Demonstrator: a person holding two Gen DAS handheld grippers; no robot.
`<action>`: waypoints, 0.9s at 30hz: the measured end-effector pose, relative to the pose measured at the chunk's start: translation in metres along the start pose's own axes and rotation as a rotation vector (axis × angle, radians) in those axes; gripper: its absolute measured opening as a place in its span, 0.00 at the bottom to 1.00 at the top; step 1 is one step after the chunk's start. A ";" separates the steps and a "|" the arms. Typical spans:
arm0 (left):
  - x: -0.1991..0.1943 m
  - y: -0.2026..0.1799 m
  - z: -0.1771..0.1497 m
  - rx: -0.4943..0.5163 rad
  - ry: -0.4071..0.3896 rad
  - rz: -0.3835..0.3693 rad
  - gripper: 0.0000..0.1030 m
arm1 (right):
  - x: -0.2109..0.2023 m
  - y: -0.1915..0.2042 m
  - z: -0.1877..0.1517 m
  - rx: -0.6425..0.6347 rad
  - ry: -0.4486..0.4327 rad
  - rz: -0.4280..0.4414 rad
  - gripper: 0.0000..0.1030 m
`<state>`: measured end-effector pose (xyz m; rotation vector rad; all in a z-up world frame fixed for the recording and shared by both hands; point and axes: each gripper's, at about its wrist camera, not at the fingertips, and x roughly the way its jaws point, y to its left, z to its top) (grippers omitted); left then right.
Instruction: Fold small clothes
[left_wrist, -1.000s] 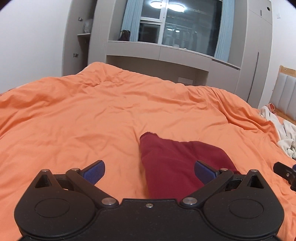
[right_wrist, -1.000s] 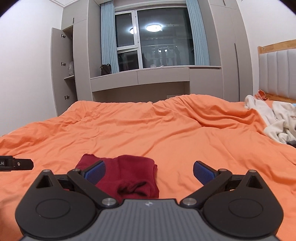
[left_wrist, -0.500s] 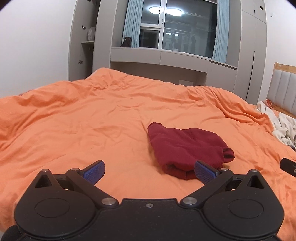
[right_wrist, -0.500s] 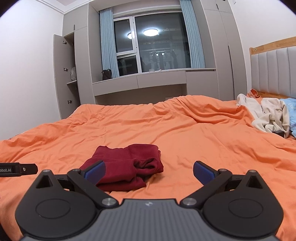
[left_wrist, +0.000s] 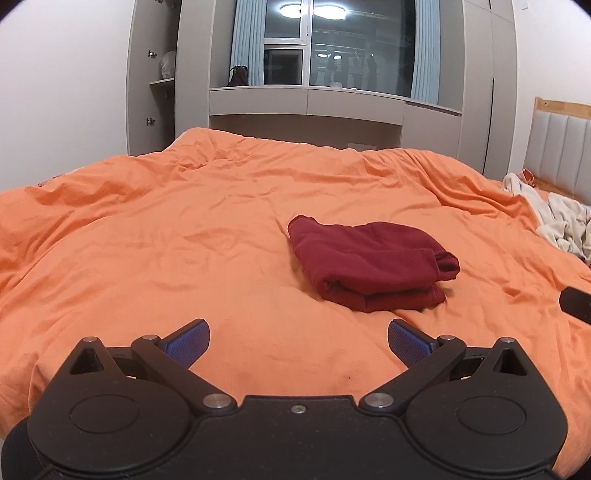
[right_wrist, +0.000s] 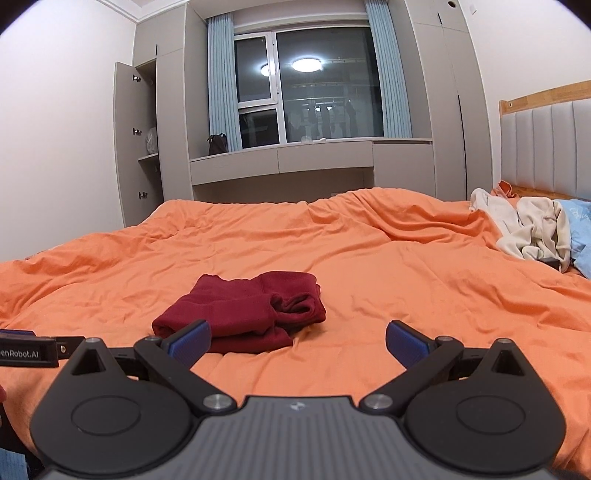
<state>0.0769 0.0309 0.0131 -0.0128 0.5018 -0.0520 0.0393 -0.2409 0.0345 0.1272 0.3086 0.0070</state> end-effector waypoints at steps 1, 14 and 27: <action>0.001 0.000 0.000 0.000 0.001 -0.001 1.00 | 0.000 0.000 0.000 0.001 0.001 0.000 1.00; 0.003 -0.001 -0.005 -0.009 0.014 -0.005 1.00 | -0.004 -0.003 -0.001 0.012 0.002 -0.008 1.00; 0.001 0.000 -0.007 -0.020 0.020 -0.003 1.00 | -0.001 0.000 -0.002 0.008 0.020 -0.008 1.00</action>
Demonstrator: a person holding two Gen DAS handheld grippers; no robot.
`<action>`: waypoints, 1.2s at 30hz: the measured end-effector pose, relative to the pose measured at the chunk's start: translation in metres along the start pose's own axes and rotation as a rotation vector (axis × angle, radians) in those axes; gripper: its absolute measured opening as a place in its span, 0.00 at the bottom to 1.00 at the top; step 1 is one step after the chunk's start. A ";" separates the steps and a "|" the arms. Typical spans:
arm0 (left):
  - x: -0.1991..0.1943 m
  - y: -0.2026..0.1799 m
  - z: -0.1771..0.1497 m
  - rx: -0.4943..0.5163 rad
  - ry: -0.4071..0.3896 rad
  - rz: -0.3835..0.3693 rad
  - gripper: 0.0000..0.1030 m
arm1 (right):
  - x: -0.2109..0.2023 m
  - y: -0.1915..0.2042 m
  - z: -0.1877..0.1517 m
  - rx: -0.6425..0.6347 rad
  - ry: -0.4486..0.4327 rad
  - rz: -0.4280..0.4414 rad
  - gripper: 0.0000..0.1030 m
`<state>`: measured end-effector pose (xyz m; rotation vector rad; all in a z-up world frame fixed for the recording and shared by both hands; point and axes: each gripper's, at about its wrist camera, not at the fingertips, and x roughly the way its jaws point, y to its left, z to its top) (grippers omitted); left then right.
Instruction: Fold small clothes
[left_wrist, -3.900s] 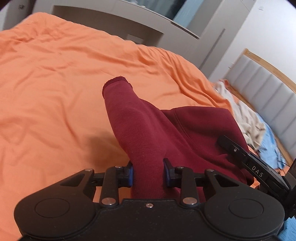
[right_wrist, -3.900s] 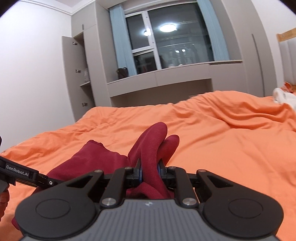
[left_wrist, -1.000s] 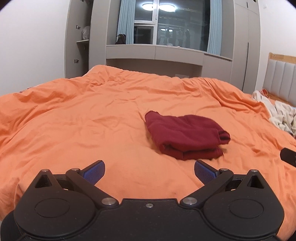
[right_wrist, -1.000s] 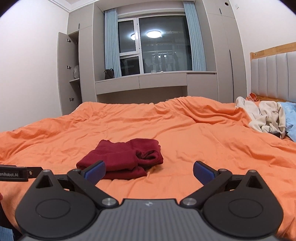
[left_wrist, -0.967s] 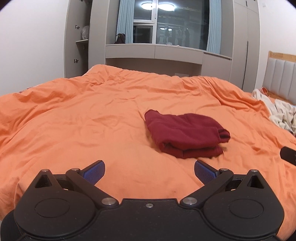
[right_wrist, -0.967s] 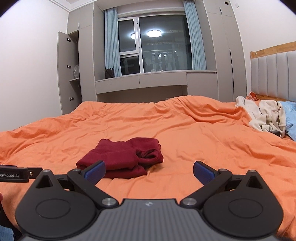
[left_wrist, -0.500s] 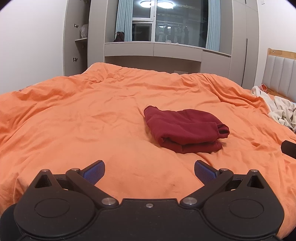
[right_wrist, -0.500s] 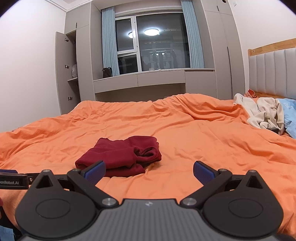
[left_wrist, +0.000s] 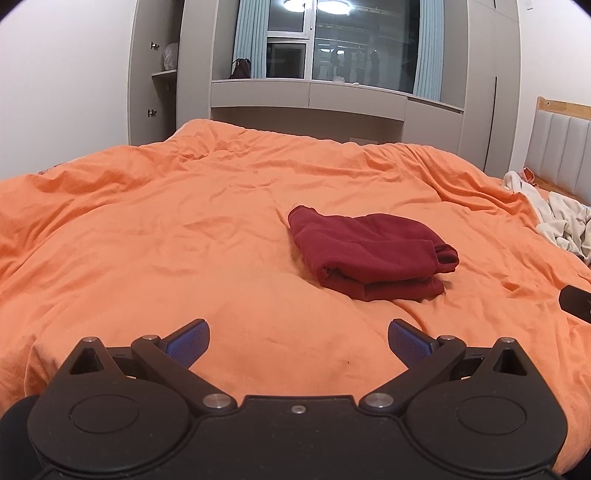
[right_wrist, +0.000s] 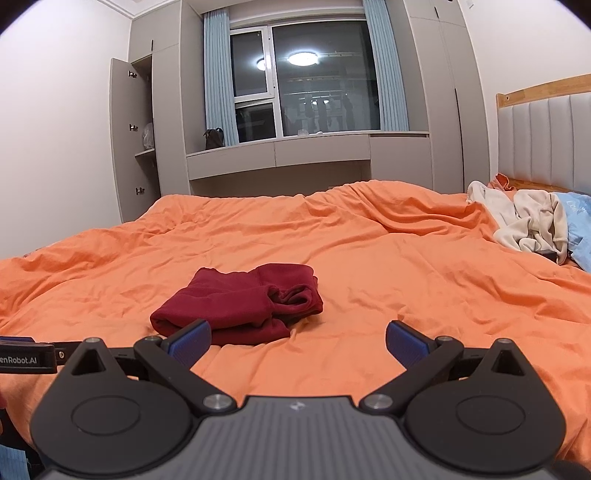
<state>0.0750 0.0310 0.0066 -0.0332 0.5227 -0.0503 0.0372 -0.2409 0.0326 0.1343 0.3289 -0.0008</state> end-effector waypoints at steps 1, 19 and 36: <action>0.000 0.000 0.000 0.003 0.001 0.002 1.00 | 0.000 0.000 0.000 0.000 0.001 0.000 1.00; 0.000 -0.001 -0.001 0.000 0.012 0.011 1.00 | 0.003 -0.002 -0.001 -0.001 0.016 -0.014 1.00; 0.007 -0.002 -0.004 -0.026 0.048 0.044 1.00 | 0.004 -0.003 -0.004 0.003 0.018 -0.025 1.00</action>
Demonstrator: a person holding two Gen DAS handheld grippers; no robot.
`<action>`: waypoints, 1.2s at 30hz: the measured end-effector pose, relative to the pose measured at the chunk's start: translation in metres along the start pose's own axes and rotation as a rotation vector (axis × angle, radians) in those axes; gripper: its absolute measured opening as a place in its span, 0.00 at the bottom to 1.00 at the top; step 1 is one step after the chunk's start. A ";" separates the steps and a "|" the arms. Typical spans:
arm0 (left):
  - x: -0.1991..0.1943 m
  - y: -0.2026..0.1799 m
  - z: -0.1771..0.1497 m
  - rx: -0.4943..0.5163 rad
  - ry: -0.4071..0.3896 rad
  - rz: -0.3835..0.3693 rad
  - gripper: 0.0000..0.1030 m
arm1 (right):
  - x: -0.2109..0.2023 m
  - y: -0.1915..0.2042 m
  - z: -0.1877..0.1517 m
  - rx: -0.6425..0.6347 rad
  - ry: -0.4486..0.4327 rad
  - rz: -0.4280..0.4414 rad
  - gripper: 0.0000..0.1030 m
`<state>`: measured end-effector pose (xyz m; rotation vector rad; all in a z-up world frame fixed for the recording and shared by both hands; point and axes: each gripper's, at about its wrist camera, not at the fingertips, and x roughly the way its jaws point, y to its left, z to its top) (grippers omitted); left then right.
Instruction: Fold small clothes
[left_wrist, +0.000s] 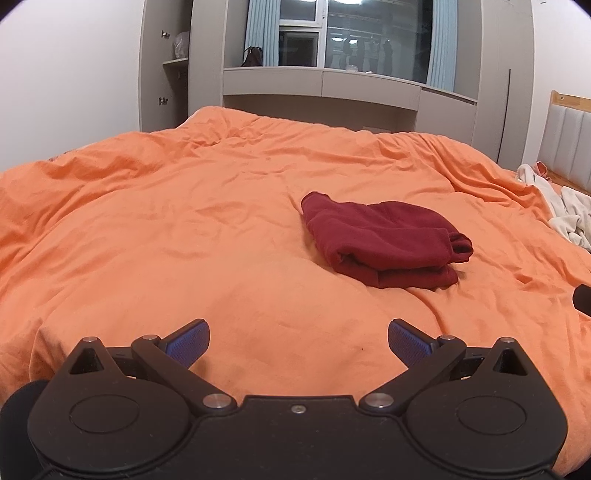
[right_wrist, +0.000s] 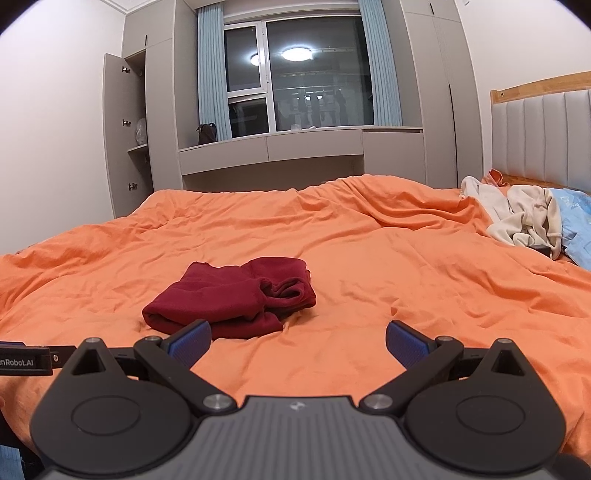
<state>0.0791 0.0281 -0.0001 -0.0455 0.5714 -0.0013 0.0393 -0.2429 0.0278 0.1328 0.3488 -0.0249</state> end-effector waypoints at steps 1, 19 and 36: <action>0.001 0.000 0.000 -0.006 0.005 0.000 1.00 | 0.000 0.000 0.000 -0.001 0.001 0.001 1.00; 0.006 -0.007 -0.006 0.007 0.036 0.035 1.00 | 0.005 0.006 -0.010 -0.009 0.038 0.026 1.00; 0.003 -0.005 -0.005 -0.007 0.024 -0.001 1.00 | 0.006 0.008 -0.012 -0.010 0.051 0.022 1.00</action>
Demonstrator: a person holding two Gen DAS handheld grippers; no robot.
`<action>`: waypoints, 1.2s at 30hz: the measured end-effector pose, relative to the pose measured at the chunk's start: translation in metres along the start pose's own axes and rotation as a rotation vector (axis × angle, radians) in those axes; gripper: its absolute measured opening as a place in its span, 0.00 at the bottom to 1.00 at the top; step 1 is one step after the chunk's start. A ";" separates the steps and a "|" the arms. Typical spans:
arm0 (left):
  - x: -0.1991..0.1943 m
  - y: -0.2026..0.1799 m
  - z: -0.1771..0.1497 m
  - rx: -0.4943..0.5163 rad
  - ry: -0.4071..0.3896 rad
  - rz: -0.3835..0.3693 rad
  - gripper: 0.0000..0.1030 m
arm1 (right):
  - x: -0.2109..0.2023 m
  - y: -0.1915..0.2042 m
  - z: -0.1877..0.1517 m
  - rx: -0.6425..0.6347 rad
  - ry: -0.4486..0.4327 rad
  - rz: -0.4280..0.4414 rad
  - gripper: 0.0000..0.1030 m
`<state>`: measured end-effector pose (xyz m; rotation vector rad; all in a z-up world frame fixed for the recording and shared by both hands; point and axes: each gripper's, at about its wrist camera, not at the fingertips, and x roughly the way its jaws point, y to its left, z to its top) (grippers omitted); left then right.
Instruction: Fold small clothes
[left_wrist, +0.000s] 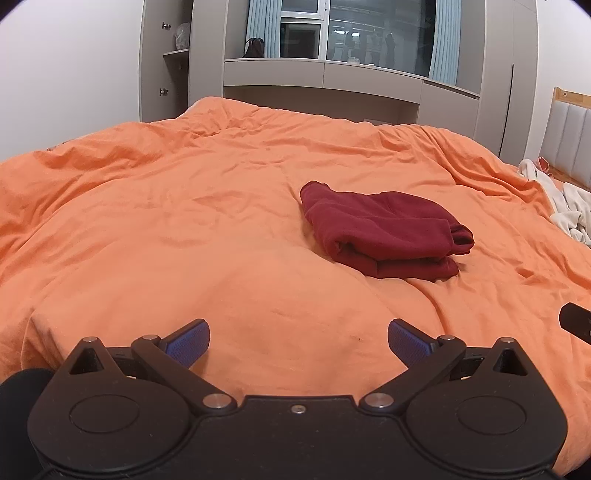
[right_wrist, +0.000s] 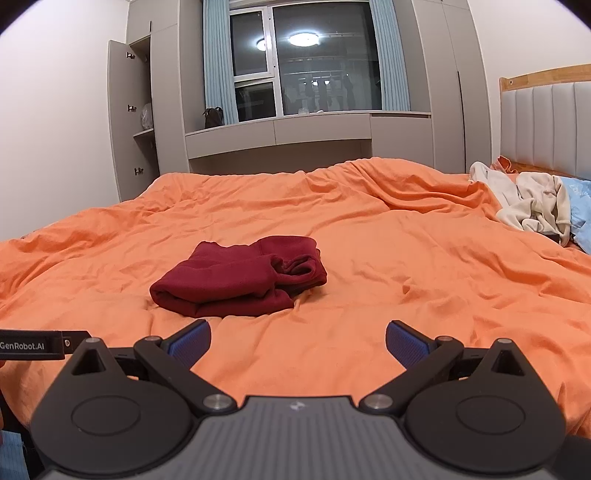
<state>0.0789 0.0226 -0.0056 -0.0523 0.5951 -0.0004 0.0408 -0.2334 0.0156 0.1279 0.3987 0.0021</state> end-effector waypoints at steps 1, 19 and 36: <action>0.001 -0.001 -0.001 0.003 0.003 -0.005 0.99 | 0.000 0.000 0.000 -0.001 0.000 0.000 1.00; -0.005 -0.004 -0.006 0.034 -0.017 -0.021 0.99 | -0.003 0.002 -0.002 -0.013 0.004 0.004 1.00; -0.002 -0.002 -0.006 0.038 0.000 -0.017 1.00 | 0.000 0.001 -0.004 -0.006 0.019 0.007 1.00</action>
